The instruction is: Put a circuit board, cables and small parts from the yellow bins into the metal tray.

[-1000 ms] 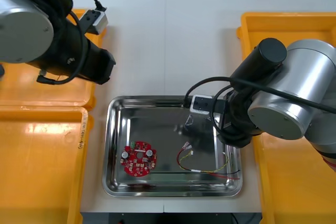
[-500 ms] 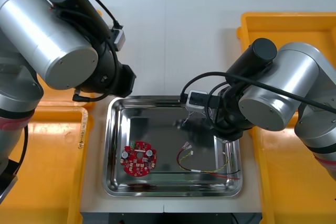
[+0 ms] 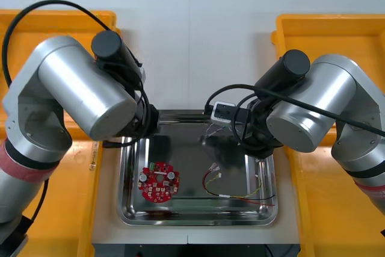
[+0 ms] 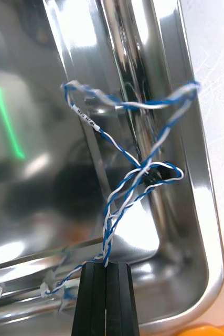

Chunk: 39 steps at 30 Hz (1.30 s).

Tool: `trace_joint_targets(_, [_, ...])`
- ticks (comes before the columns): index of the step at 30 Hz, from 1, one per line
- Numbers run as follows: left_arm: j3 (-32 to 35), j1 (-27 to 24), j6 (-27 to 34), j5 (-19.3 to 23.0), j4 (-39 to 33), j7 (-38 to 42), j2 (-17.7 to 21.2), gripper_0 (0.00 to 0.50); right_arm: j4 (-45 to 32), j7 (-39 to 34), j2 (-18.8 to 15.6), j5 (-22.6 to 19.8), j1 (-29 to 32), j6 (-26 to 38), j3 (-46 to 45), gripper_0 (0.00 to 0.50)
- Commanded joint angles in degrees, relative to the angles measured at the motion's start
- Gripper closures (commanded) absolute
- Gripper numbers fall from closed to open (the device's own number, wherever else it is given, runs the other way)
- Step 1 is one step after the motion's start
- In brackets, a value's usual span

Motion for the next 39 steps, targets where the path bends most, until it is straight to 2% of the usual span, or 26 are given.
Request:
trace_joint_targets(1, [-2.5, 2.9, -2.0, -2.8, -2.0, 3.8, -2.3, 0.500, -0.1, 0.2, 1.0, 0.9, 0.9, -0.6, 0.8, 0.500])
trace_joint_targets(2, [-3.0, 3.4, -2.7, -3.5, -2.0, 4.0, -2.6, 0.500, -0.2, 0.2, 1.0, 0.9, 0.9, -0.6, 0.7, 0.498])
trace_joint_targets(5, [-4.0, 4.9, -5.4, -4.9, -2.0, 4.8, -2.9, 0.498, -0.2, 0.1, 1.0, 0.9, 0.8, -0.6, 0.8, 0.280])
trace_joint_targets(7, [-4.5, 5.7, -7.1, -5.3, -2.0, 5.0, -2.9, 0.500, -0.2, 0.0, 1.0, 0.9, 0.8, -0.6, 0.8, 0.166])
trace_joint_targets(8, [-4.9, 6.2, -8.2, -5.7, -2.0, 5.3, -2.9, 0.498, -0.2, -0.1, 1.0, 0.8, 0.8, -0.6, 0.7, 0.086])
trace_joint_targets(9, [-5.4, 6.7, -9.2, -6.4, -2.0, 5.5, -2.9, 0.500, -0.2, -0.2, 1.0, 0.8, 0.8, -0.6, 0.7, 0.024])
trace_joint_targets(10, [-5.7, 6.9, -9.5, -6.9, -1.9, 5.6, -2.9, 0.499, -0.2, -0.3, 1.0, 0.8, 0.8, -0.6, 0.6, 0.000])
trace_joint_targets(19, [-7.1, 8.1, -11.5, -8.2, -1.8, 6.5, -2.9, 0.500, -0.5, -0.1, 1.2, -0.6, 0.7, 0.8, -1.4, 0.000])
trace_joint_targets(26, [-7.2, 8.4, -11.8, -8.2, -1.8, 6.9, -2.9, 0.496, -2.1, 0.0, 1.2, -4.0, -1.3, 7.3, -5.6, 0.000])
trace_joint_targets(28, [-7.1, 8.4, -11.8, -8.1, -1.8, 7.0, -2.9, 0.431, -2.7, -0.3, 1.2, -5.7, -2.1, 9.8, -7.3, 0.000])
trace_joint_targets(31, [-7.1, 8.4, -12.6, -8.1, -1.8, 7.4, -2.6, 0.232, -3.7, -0.7, 1.3, -9.3, -4.1, 10.5, -11.4, 0.000])
trace_joint_targets(32, [-7.1, 8.4, -12.8, -8.0, -1.8, 7.5, -2.6, 0.206, -3.7, -0.8, 1.3, -9.8, -4.5, 10.5, -12.1, 0.000])
trace_joint_targets(34, [-7.1, 8.4, -13.0, -8.0, -1.8, 7.7, -2.5, 0.023, -4.1, -1.4, 1.4, -11.9, -5.6, 10.5, -15.0, 0.000])
trace_joint_targets(35, [-7.1, 8.4, -13.0, -8.0, -1.8, 7.8, -2.5, 0.000, -4.2, -1.5, 1.4, -12.3, -5.9, 10.5, -15.5, 0.000])
trace_joint_targets(39, [-7.2, 8.4, -13.4, -7.8, -1.8, 8.2, -2.3, 0.000, -4.8, -2.4, 1.3, -13.5, -8.0, 10.5, -18.8, 0.000])
